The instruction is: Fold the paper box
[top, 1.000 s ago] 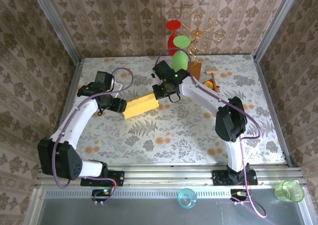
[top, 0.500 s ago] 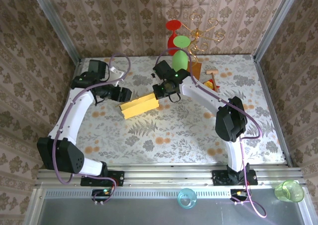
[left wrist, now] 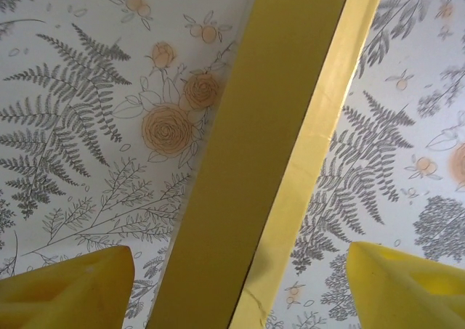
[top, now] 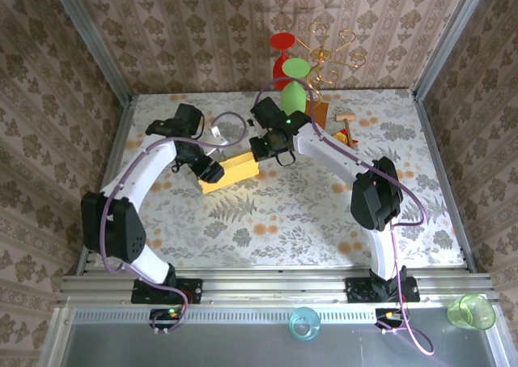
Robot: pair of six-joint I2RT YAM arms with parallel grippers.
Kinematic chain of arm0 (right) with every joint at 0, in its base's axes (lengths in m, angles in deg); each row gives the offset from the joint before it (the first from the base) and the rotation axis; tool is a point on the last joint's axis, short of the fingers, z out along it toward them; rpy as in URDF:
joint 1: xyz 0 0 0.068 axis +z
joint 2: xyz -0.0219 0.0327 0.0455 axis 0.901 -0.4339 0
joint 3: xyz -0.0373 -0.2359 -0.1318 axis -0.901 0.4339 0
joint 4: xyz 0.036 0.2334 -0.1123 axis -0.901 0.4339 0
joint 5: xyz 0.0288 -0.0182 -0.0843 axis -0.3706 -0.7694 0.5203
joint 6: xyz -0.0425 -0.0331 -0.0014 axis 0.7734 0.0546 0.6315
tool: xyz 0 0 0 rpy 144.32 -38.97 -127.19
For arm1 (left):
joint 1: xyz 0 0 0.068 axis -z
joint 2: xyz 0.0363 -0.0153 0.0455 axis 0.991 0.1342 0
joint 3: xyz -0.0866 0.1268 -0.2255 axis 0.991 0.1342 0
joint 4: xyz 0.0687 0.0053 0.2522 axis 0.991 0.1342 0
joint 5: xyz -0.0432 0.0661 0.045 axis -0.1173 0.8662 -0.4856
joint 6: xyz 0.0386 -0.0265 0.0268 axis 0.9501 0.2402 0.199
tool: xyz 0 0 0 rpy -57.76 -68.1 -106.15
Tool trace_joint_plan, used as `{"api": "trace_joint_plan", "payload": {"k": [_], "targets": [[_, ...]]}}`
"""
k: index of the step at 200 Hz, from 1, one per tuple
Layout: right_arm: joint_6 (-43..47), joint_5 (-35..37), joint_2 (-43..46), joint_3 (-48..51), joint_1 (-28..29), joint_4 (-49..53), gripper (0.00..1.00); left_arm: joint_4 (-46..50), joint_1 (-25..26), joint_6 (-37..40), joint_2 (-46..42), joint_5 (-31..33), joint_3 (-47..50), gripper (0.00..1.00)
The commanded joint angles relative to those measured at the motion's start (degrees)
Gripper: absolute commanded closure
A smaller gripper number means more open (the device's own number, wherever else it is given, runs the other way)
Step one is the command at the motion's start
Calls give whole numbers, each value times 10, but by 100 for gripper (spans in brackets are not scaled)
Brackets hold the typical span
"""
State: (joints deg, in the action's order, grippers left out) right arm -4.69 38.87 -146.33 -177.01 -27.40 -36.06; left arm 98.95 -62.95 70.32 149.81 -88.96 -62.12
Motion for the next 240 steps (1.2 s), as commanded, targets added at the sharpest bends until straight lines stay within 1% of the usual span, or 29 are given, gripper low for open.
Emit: {"api": "trace_joint_plan", "payload": {"k": [1,22,49,78,86,106,116,148,155,161,168,173,188,213,233,240], "targets": [[-2,-8,-19,-13,-2,30,100,4,5,30,15,20,-13,23],[-4,-9,-18,-12,-2,29,100,10,15,32,30,26,-20,27],[-4,-8,-19,-13,-3,29,100,13,24,25,41,26,-16,37],[-5,-7,-19,-11,-4,29,100,14,25,15,40,28,-16,53],[-5,-7,-20,-11,-5,29,100,15,26,13,40,31,-19,59],[-7,-6,-20,-13,-5,29,100,19,25,7,40,31,-25,77],[-8,-6,-20,-14,-5,28,100,20,25,2,40,33,-27,79],[-10,-6,-21,-16,-4,27,100,21,26,-7,36,31,-28,79],[-11,-6,-21,-17,-4,27,100,19,26,-7,35,31,-27,77],[-12,-6,-22,-16,-4,28,100,19,26,-8,33,35,-27,72],[-12,-7,-22,-14,-3,27,100,16,25,-14,32,42,-25,61],[-11,-7,-22,-14,-3,27,100,14,26,-17,31,45,-25,56],[-12,-6,-25,-14,-2,26,100,11,26,-31,20,50,-28,44],[-12,-6,-27,-14,-1,26,100,6,25,-75,-13,35,-44,33],[-14,-5,-27,-14,-1,26,100,-11,15,-139,-55,2,-52,30],[-13,-4,-27,-13,-1,27,100,-21,8,-170,-71,0,-49,30]]}}
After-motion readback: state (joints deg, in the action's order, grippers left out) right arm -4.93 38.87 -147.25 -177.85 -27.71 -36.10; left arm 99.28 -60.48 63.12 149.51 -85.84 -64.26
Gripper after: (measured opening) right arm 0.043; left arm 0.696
